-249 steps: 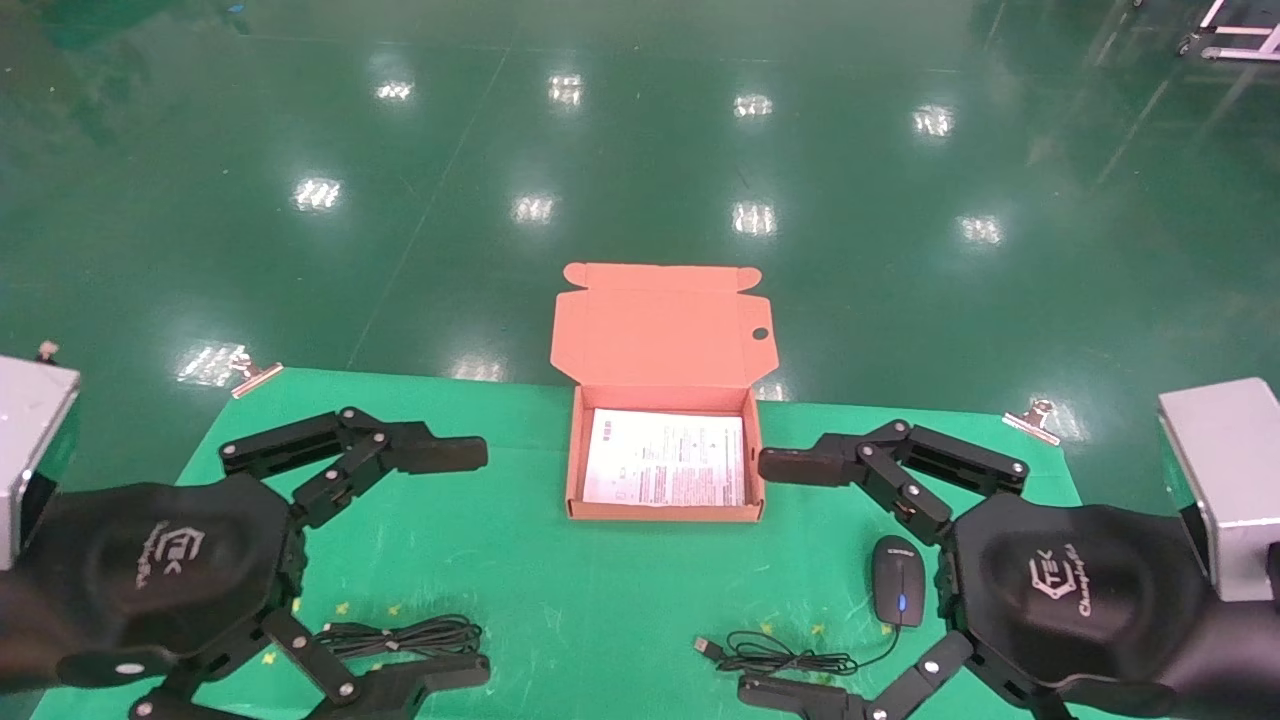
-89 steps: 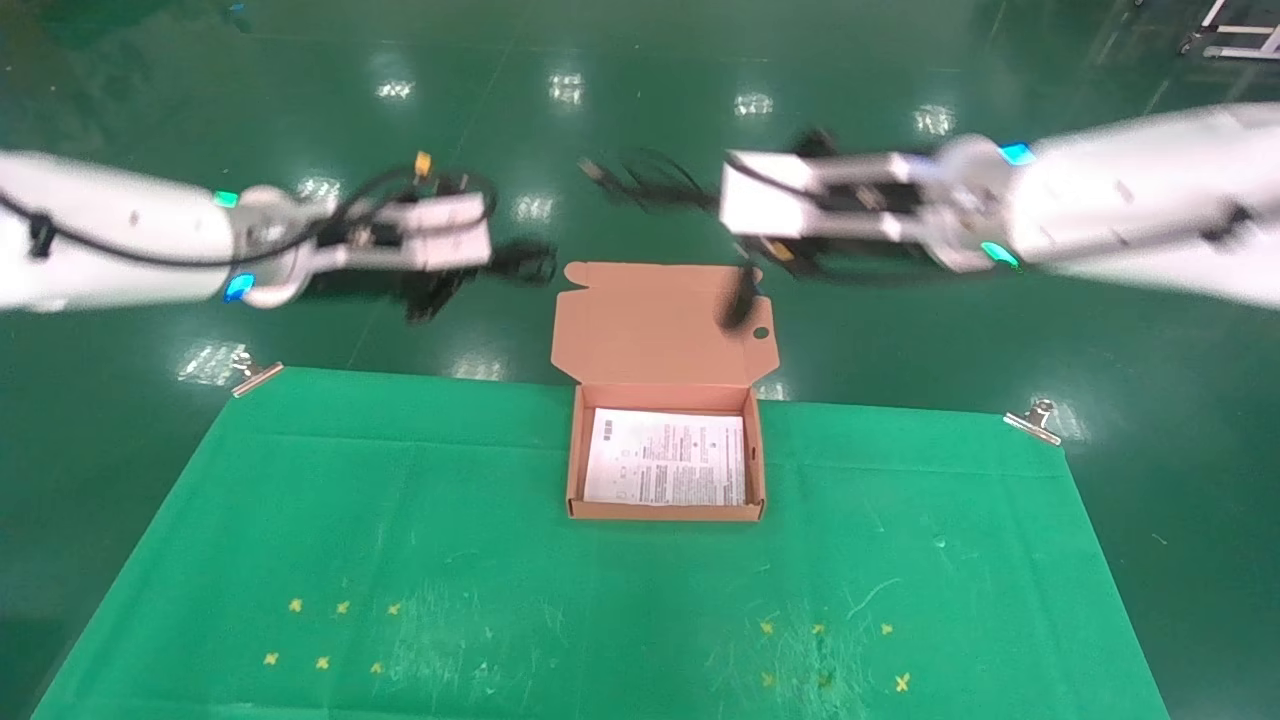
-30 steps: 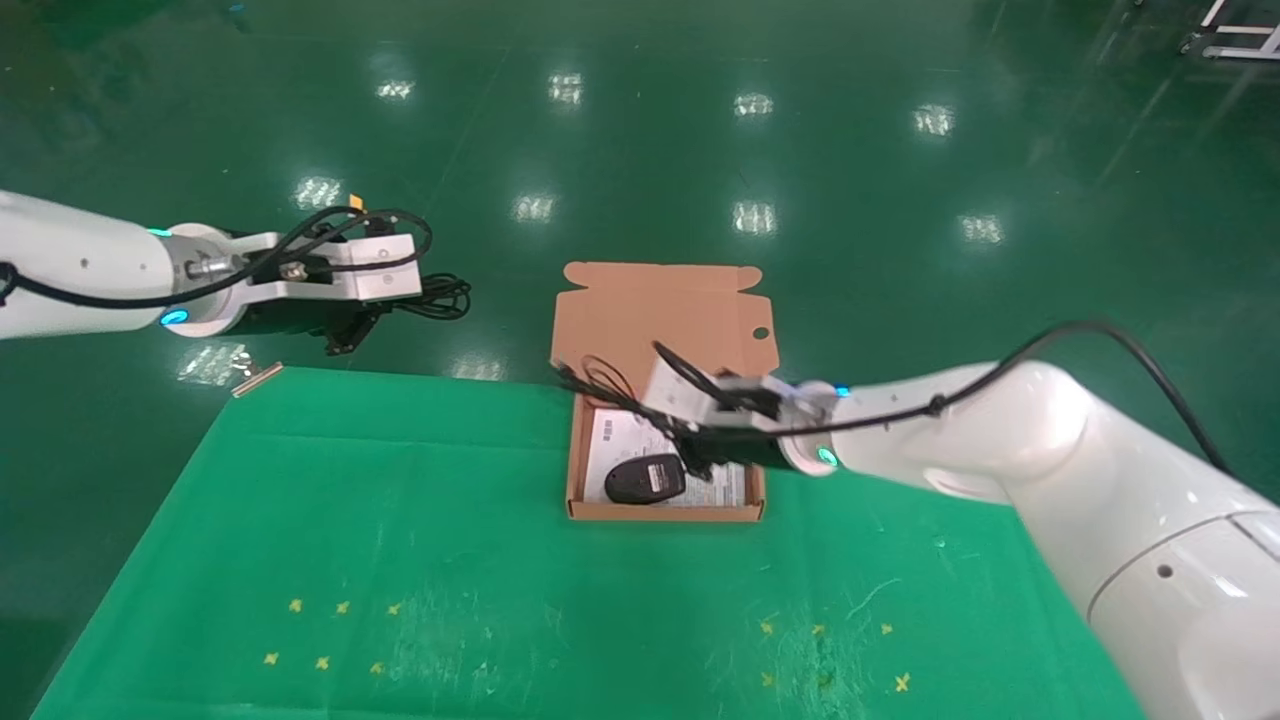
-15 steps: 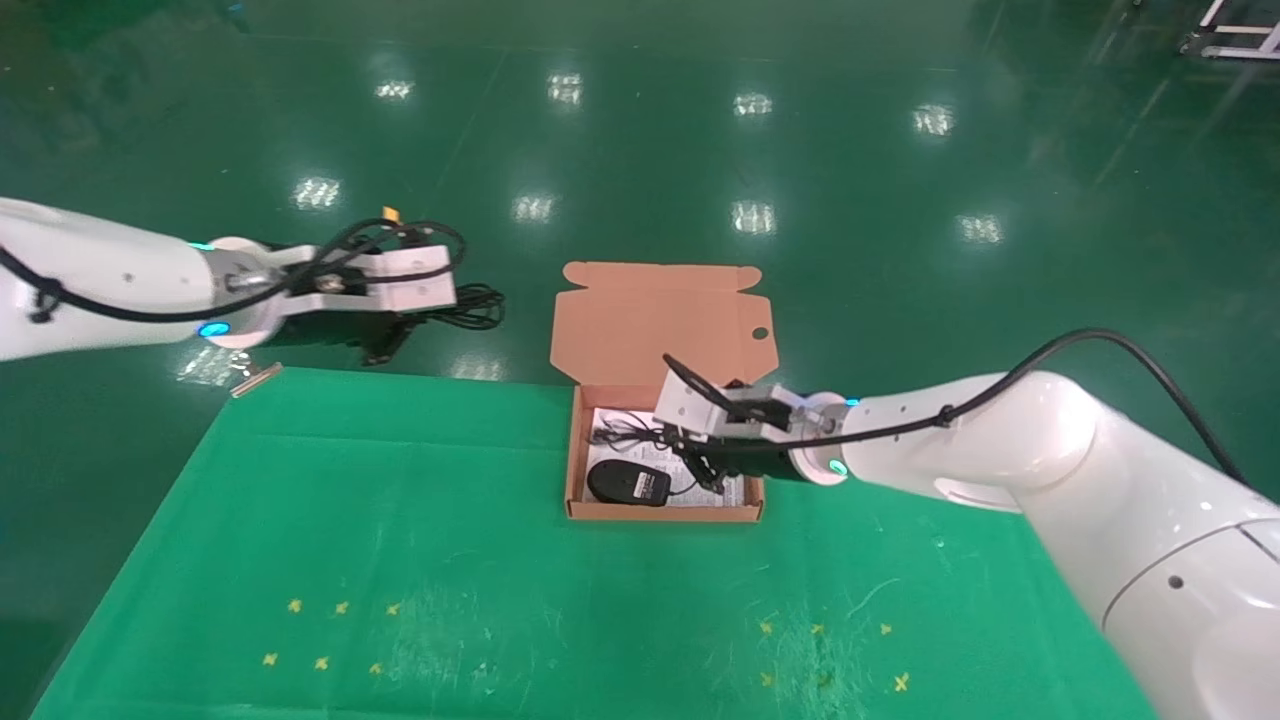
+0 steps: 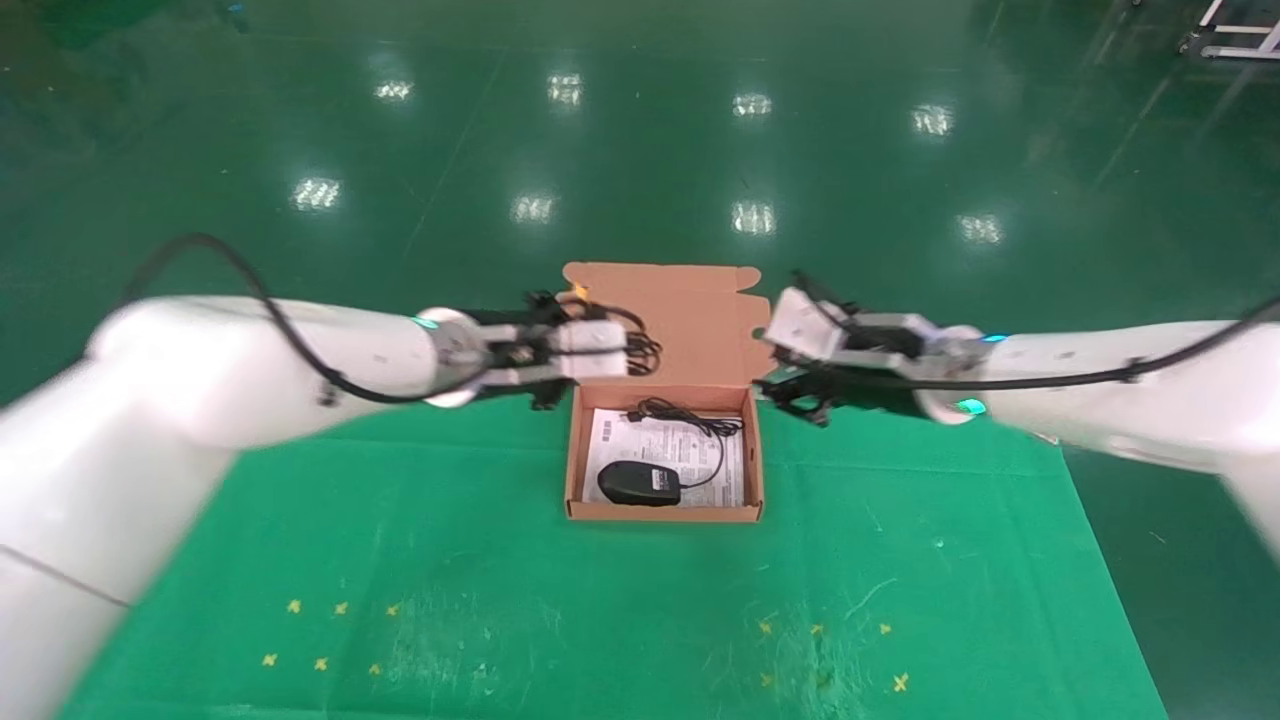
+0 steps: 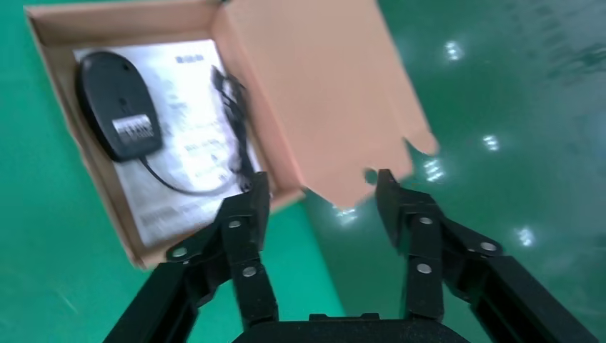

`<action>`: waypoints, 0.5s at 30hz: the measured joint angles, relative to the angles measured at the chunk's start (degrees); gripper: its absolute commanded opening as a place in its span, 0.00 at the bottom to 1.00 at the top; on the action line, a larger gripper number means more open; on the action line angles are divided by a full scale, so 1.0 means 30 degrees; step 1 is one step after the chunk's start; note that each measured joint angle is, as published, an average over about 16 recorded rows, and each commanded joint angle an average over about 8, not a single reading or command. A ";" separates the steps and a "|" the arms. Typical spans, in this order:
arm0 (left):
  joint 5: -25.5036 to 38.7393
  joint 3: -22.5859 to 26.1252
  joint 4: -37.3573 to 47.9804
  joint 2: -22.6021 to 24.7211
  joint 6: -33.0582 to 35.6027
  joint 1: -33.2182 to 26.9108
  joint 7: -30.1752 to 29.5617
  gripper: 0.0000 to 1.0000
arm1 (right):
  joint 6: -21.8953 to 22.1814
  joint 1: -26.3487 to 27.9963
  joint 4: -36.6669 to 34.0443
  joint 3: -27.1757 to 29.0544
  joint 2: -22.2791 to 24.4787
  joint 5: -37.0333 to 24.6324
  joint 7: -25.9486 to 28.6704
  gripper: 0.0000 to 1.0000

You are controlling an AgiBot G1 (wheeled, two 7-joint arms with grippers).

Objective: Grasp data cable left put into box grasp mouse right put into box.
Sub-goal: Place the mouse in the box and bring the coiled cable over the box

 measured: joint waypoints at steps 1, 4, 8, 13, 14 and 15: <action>-0.0173 0.0186 0.0246 0.0198 -0.0408 0.0132 0.0229 0.00 | -0.0036 -0.0019 0.0568 0.0005 0.0431 -0.0126 0.0334 1.00; -0.0844 0.0841 0.0869 0.0645 -0.1508 0.0467 0.0795 0.00 | -0.0149 -0.0123 0.2328 -0.0008 0.1667 -0.0587 0.1448 1.00; -0.1955 0.2030 0.1374 0.0955 -0.2777 0.0809 0.1349 0.00 | -0.0285 -0.0330 0.4656 -0.0053 0.3108 -0.1331 0.3155 1.00; -0.3576 0.3805 0.1628 0.1062 -0.3930 0.0982 0.1621 0.00 | -0.0368 -0.0678 0.7324 -0.0079 0.4548 -0.2266 0.5280 1.00; -0.3850 0.4123 0.1659 0.1073 -0.4087 0.0985 0.1640 0.00 | -0.0379 -0.0741 0.7749 -0.0085 0.4762 -0.2430 0.5626 1.00; -0.4152 0.4460 0.1693 0.1087 -0.4249 0.0982 0.1639 0.00 | -0.0391 -0.0805 0.8181 -0.0092 0.4976 -0.2602 0.5978 1.00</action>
